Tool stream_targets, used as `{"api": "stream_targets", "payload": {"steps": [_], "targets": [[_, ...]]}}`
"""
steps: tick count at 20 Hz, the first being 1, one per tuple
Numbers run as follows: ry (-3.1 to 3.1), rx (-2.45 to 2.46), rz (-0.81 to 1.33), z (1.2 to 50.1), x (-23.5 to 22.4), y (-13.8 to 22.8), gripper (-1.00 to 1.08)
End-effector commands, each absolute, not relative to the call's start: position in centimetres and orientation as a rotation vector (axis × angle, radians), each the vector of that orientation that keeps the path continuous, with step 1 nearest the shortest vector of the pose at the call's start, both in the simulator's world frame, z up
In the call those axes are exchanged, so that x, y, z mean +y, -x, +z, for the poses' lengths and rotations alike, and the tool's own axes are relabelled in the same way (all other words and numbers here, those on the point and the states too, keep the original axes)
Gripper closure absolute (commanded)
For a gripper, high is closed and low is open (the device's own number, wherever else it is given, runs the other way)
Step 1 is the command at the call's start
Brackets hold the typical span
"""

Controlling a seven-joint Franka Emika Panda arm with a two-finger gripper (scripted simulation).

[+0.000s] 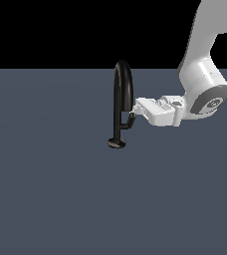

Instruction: Turn on the faucet by rotating a designated handle.

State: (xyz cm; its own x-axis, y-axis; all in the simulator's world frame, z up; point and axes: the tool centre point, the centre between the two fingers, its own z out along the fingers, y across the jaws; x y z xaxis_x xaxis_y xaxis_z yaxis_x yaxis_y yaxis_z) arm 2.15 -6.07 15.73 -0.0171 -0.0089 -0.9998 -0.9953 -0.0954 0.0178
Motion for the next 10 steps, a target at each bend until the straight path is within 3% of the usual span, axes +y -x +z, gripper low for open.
{"api": "stream_targets", "payload": {"steps": [1, 10], "targets": [[1.266, 1.191, 1.308, 14.6, -6.2, -0.7, 1.08], [1.276, 1.18, 1.295, 14.2, -6.4, 0.7, 1.08]]}}
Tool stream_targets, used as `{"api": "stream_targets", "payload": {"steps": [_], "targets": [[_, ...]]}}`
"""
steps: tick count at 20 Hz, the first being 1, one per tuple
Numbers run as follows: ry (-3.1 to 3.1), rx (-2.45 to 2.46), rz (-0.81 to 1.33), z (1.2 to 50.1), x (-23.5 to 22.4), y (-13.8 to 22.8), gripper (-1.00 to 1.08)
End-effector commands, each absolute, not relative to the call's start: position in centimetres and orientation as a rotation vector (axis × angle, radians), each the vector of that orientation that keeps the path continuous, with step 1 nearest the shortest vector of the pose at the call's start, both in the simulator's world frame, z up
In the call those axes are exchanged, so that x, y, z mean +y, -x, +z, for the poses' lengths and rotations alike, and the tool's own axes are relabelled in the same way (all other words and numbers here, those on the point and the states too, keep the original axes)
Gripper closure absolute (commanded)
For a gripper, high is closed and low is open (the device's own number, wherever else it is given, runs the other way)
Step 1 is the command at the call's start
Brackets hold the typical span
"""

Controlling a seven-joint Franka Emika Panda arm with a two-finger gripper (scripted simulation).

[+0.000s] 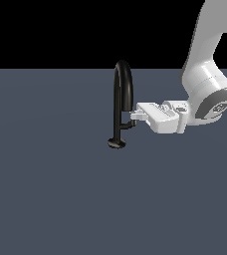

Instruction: Turn on the faucet by rotating a designated handle.

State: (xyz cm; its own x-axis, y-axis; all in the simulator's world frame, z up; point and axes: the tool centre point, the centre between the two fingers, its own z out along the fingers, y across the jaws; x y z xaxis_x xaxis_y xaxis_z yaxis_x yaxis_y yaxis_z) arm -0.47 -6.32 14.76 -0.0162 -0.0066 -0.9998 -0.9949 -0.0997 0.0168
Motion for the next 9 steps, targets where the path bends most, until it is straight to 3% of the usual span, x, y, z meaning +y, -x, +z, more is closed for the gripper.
{"api": "stream_targets", "payload": {"steps": [1, 9], "targets": [[1.275, 1.181, 1.297, 13.5, -6.4, 1.0, 1.08], [1.266, 1.19, 1.31, 8.9, -6.6, 3.2, 1.08]]}}
